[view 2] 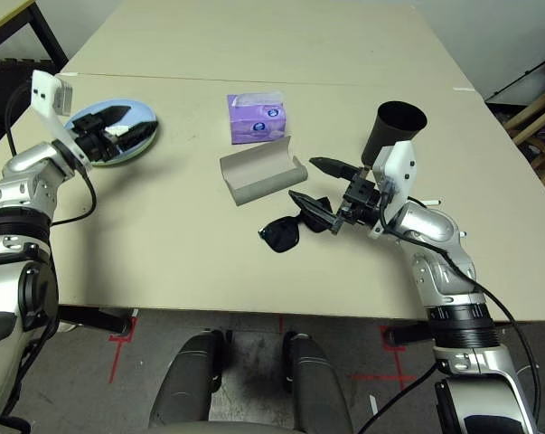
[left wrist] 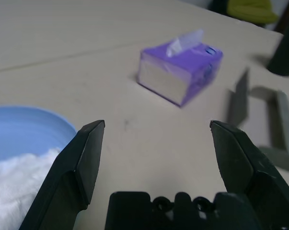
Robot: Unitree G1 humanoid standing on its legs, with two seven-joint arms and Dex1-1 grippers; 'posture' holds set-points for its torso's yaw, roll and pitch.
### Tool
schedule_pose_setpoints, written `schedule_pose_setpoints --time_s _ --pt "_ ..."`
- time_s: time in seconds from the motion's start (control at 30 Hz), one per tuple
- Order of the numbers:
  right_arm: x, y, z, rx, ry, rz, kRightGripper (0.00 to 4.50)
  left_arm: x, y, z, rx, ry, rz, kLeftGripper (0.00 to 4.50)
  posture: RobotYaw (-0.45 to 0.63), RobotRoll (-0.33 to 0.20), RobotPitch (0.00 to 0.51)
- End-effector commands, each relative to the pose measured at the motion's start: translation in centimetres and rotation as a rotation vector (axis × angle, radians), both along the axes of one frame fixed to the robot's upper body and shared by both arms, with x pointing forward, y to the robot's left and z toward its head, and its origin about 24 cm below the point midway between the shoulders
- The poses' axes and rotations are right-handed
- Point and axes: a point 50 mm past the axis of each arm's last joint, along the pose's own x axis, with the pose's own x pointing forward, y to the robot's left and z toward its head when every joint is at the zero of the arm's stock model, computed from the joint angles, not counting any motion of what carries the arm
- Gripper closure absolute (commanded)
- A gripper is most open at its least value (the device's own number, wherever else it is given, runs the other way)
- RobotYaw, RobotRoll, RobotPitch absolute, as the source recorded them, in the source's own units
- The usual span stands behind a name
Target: Organize and tidy the items on the table.
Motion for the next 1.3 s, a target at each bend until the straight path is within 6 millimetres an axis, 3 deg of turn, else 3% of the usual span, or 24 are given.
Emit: schedule_pose_setpoints --time_s 0.03,0.43,0.97,1.2,1.3 --pt "-0.5 -0.9 0.2 -0.001 0.002 -0.015 0.0 -0.9 -0.4 -0.3 0.078 0.004 -0.165 0.03 0.16 0.0 0.189" --pt "-0.8 -1.7 0.6 -0.046 0.014 -0.005 0.0 -2.6 -3.6 -2.2 0.217 -0.022 -0.523 0.03 0.16 0.0 0.217" --pt "-0.2 -1.6 2.1 -0.202 -0.016 0.118 0.0 -4.6 -7.0 -3.2 0.212 -0.157 -0.706 0.03 0.15 0.0 0.204" --pt "-0.7 -0.4 2.3 -0.346 0.014 0.21 0.0 -5.0 -7.2 -3.7 0.201 -0.145 -0.722 0.03 0.15 0.0 0.201" --pt "-0.8 0.3 2.2 -0.564 0.031 0.178 0.0 -4.9 -7.2 -3.7 0.187 -0.146 -0.708 0.03 0.16 0.0 0.198"
